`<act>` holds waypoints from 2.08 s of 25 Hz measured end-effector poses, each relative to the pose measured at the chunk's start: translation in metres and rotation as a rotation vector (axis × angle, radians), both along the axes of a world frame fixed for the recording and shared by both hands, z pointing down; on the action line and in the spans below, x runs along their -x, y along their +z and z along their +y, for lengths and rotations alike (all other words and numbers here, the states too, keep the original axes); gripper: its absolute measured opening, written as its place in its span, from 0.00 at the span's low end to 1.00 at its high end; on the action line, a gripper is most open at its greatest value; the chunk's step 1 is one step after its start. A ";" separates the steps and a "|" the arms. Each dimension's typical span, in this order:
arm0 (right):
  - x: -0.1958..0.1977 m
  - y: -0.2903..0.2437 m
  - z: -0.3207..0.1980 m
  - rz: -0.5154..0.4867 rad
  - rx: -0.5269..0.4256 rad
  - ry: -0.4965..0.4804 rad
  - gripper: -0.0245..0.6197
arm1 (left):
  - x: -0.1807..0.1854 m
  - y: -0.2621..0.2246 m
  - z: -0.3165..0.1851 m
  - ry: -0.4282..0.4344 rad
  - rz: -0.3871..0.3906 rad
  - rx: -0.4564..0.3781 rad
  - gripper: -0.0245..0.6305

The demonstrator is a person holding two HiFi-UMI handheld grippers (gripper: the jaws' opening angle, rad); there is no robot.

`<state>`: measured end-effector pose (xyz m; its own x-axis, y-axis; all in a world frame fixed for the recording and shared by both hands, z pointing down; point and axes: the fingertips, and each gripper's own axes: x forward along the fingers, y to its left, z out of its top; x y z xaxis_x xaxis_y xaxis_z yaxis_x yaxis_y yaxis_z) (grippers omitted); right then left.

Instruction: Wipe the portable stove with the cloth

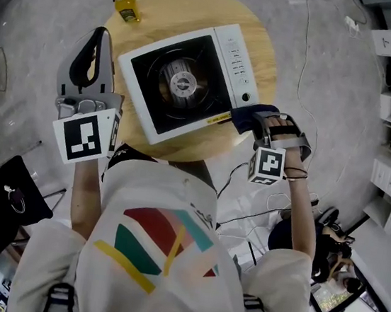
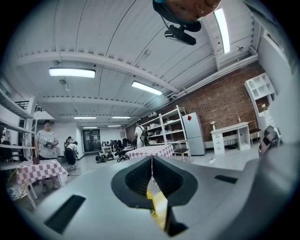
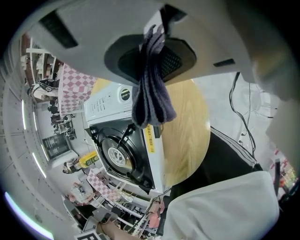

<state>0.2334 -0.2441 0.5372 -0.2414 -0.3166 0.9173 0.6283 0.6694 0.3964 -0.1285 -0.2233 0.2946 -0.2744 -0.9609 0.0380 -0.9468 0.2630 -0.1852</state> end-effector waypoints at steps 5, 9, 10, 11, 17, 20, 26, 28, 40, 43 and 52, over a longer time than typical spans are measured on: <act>0.016 -0.018 -0.015 -0.105 -0.009 0.109 0.09 | 0.001 -0.004 0.000 0.013 0.017 -0.014 0.05; 0.057 -0.071 -0.062 -0.373 -0.062 0.362 0.09 | -0.004 -0.021 -0.007 0.052 0.030 -0.073 0.05; 0.069 -0.088 -0.072 -0.446 -0.065 0.416 0.09 | -0.006 -0.027 -0.009 0.067 0.024 -0.085 0.05; 0.082 -0.105 -0.080 -0.517 -0.065 0.462 0.09 | -0.009 -0.032 -0.011 0.087 0.013 -0.093 0.05; 0.136 -0.213 -0.101 -0.967 -0.049 0.721 0.09 | -0.029 -0.080 -0.014 0.181 0.004 -0.160 0.05; 0.144 -0.268 -0.087 -1.250 0.038 0.811 0.09 | -0.040 -0.098 -0.010 0.228 0.024 -0.187 0.05; 0.125 -0.328 -0.040 -1.587 -0.077 0.891 0.09 | -0.061 -0.132 0.002 0.322 0.118 -0.292 0.05; 0.120 -0.332 -0.019 -1.635 -0.140 0.917 0.09 | -0.072 -0.135 0.009 0.362 0.142 -0.320 0.05; 0.113 -0.309 0.047 -1.726 -0.224 1.039 0.09 | -0.114 -0.109 0.035 0.522 0.114 -0.296 0.05; 0.107 -0.307 0.048 -1.733 -0.258 1.048 0.09 | -0.108 -0.110 0.035 0.497 0.110 -0.311 0.05; 0.108 -0.302 0.041 -1.720 -0.247 1.079 0.09 | -0.099 -0.103 0.032 0.485 0.085 -0.273 0.05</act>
<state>0.1254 -0.2027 0.2354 -0.3001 -0.9506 -0.0798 -0.9468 0.2865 0.1467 -0.0299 -0.1908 0.1920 0.1942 -0.9544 -0.2269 -0.9800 -0.1782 -0.0891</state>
